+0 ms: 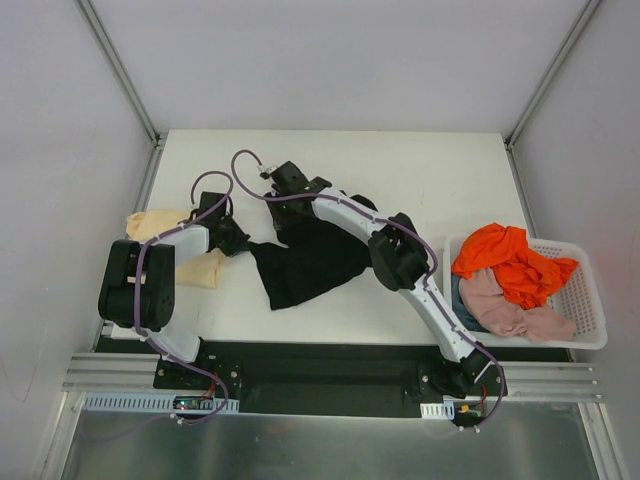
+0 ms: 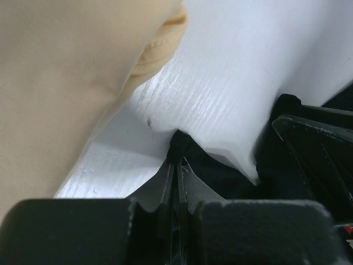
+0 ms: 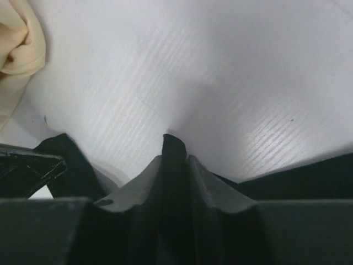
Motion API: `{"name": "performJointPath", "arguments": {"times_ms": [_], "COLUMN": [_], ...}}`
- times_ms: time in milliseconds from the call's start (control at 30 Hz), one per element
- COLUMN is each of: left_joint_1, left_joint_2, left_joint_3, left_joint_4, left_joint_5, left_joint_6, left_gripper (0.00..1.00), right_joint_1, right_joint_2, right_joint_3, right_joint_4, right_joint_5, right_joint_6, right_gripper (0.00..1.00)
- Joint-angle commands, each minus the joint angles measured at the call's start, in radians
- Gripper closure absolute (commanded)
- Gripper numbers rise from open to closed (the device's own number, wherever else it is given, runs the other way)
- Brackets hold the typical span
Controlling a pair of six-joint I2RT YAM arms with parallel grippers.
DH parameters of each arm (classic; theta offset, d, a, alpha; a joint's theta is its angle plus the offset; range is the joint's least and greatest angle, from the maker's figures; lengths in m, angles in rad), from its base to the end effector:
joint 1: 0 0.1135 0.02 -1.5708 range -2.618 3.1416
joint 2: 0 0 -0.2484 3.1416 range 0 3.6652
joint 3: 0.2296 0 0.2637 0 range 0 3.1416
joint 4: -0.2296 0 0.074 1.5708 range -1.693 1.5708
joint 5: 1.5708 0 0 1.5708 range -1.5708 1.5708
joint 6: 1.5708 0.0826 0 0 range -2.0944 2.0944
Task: Fold and stack the t-shirts
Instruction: Flatten out the tshirt
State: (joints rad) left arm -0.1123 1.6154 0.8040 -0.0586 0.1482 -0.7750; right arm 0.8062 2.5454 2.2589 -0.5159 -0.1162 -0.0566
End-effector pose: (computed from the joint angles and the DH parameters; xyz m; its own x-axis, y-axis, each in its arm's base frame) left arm 0.3482 -0.0515 0.0977 -0.6864 -0.6190 -0.3817 -0.3847 0.7545 -0.5318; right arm 0.4065 0.4377 0.1258 -0.4532 -0.5537 -0.6986 -0.7995 0.5991 0.0439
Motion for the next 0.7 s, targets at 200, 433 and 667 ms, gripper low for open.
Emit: {"name": "performJointPath", "arguments": {"times_ms": [200,433,667], "left_joint_1": [-0.013,-0.013,-0.013], "left_joint_2": [-0.068,-0.087,-0.153], "left_joint_3": [-0.055,-0.083,-0.121], "left_joint_4": [-0.037,-0.038,-0.037], "left_joint_5": [-0.018,-0.032,-0.053], "left_joint_6": [-0.004,-0.001,0.009], "left_gripper": [1.00,1.00,1.00], "right_joint_1": [0.030,0.030,0.031], "right_joint_2": [-0.105,-0.282,-0.465], "right_joint_3": [-0.036,-0.120,-0.272], "right_joint_4": [-0.006,0.060,0.102], "right_joint_5": [0.091,0.180,0.289], "right_joint_6": [0.001,-0.063,-0.117], "right_gripper": [0.99,0.99,0.99]}}
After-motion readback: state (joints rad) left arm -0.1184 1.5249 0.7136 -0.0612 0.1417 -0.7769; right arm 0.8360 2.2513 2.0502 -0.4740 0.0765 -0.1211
